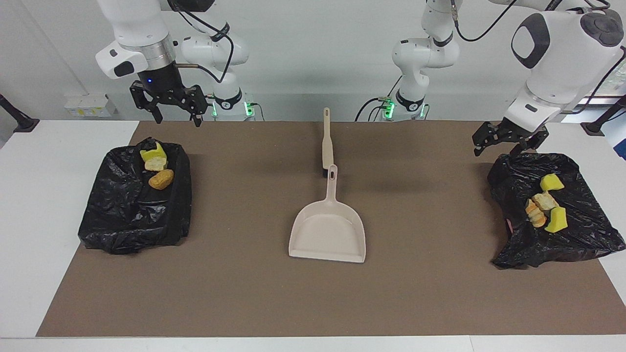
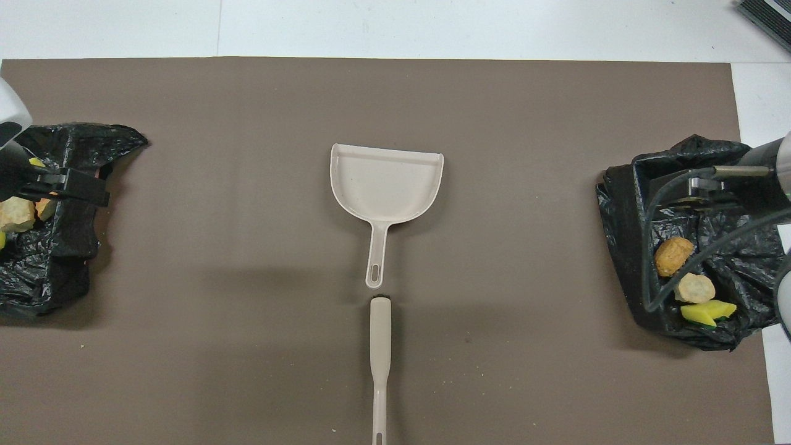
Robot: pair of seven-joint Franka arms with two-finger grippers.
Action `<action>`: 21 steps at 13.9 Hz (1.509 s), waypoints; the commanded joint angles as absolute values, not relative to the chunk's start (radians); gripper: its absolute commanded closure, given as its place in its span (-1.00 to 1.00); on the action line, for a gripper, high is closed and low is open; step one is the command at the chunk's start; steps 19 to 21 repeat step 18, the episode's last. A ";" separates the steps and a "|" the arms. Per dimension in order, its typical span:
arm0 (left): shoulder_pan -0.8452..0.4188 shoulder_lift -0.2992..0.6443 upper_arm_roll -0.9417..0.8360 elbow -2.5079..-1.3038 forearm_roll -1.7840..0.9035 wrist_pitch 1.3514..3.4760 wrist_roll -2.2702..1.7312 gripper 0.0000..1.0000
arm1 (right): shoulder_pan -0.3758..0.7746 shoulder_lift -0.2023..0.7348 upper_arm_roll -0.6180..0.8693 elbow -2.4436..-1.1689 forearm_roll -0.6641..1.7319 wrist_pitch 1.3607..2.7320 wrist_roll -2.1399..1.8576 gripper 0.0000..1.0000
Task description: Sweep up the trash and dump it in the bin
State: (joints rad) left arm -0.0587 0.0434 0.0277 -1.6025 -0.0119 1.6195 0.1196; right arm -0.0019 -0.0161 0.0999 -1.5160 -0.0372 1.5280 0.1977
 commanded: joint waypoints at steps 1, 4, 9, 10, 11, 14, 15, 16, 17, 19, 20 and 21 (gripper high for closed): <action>-0.035 -0.014 0.023 -1.640 -0.020 1.553 0.152 -1.00 | -0.015 -0.014 0.104 -1.506 -0.015 1.509 0.173 -1.00; -0.034 -0.034 0.021 -1.677 -0.021 1.580 0.141 -1.00 | -0.015 -0.014 0.104 -1.506 -0.015 1.509 0.172 -1.00; -0.034 -0.026 0.021 -1.666 -0.023 1.586 0.146 -1.00 | -0.015 -0.014 0.104 -1.506 -0.015 1.509 0.173 -1.00; -0.034 -0.026 0.021 -1.666 -0.023 1.586 0.147 -1.00 | -0.015 -0.014 0.104 -1.506 -0.015 1.508 0.173 -1.00; -0.034 -0.026 0.021 -1.666 -0.023 1.586 0.147 -1.00 | -0.015 -0.014 0.104 -1.506 -0.015 1.509 0.173 -1.00; -0.034 -0.026 0.021 -1.667 -0.025 1.586 0.143 -1.00 | -0.015 -0.014 0.104 -1.506 -0.015 1.509 0.173 -1.00; -0.034 -0.026 0.021 -1.667 -0.025 1.586 0.143 -1.00 | -0.015 -0.014 0.104 -1.506 -0.015 1.509 0.173 -1.00; -0.034 -0.026 0.021 -1.666 -0.025 1.586 0.143 -1.00 | -0.015 -0.014 0.104 -1.506 -0.015 1.509 0.173 -1.00; -0.034 -0.026 0.021 -1.666 -0.025 1.585 0.143 -1.00 | -0.015 -0.014 0.104 -1.506 -0.015 1.509 0.173 -1.00; -0.034 -0.026 0.021 -1.664 -0.025 1.583 0.144 -1.00 | -0.015 -0.014 0.104 -1.506 -0.015 1.508 0.173 -1.00; -0.034 -0.026 0.021 -1.664 -0.025 1.583 0.144 -1.00 | -0.015 -0.014 0.104 -1.506 -0.015 1.508 0.173 -1.00; -0.034 -0.026 0.021 -1.664 -0.025 1.583 0.144 -1.00 | -0.015 -0.014 0.104 -1.506 -0.015 1.508 0.173 -1.00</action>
